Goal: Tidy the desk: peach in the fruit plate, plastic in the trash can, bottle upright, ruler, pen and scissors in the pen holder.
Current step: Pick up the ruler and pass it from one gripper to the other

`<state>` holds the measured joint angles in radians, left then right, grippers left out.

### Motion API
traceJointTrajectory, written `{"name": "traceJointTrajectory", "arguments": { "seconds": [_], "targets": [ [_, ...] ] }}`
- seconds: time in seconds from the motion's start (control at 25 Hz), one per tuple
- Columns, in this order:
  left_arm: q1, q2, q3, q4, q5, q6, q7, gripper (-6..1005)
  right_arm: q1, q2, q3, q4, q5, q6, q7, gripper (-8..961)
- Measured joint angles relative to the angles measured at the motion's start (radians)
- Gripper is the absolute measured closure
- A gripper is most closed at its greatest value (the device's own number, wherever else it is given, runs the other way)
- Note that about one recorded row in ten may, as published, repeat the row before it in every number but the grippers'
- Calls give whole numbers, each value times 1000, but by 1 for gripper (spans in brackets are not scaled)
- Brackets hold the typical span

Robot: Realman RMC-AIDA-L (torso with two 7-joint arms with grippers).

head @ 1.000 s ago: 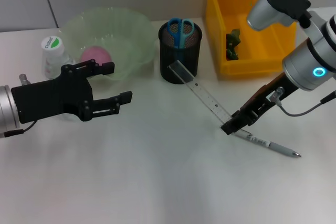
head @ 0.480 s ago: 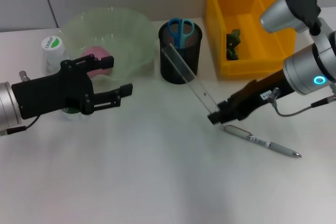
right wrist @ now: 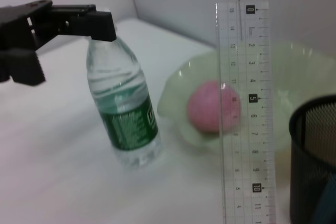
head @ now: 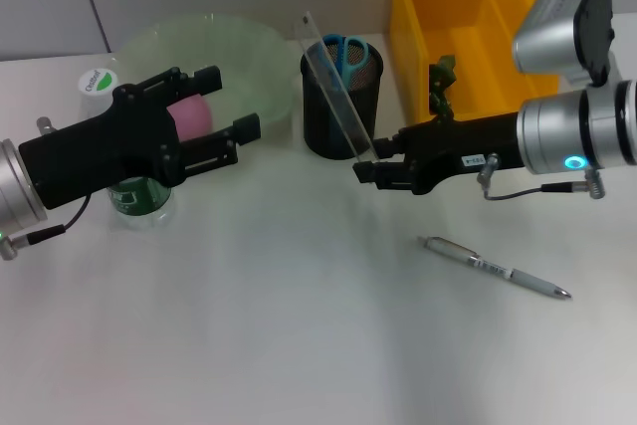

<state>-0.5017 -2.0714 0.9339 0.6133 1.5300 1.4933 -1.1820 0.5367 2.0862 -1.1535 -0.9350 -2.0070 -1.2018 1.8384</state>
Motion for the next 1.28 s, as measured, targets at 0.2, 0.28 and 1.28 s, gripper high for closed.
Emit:
{"name": "traceJointTrajectory", "arguments": {
  "seconds": [0.2,0.28,1.28],
  "targets": [
    [-7,-6,11,-54,-87,14,36,247,-43,1,-88,61,204,123,-215,576],
    [-14,-7,30,-91,-135,9,54,247,-63,2,-131,89,317,168,-331,575],
    [9,-9,795,-206,-1107,-185,435,248,-107,6,-490,410,1361,224,-1173,577]
  ]
}}
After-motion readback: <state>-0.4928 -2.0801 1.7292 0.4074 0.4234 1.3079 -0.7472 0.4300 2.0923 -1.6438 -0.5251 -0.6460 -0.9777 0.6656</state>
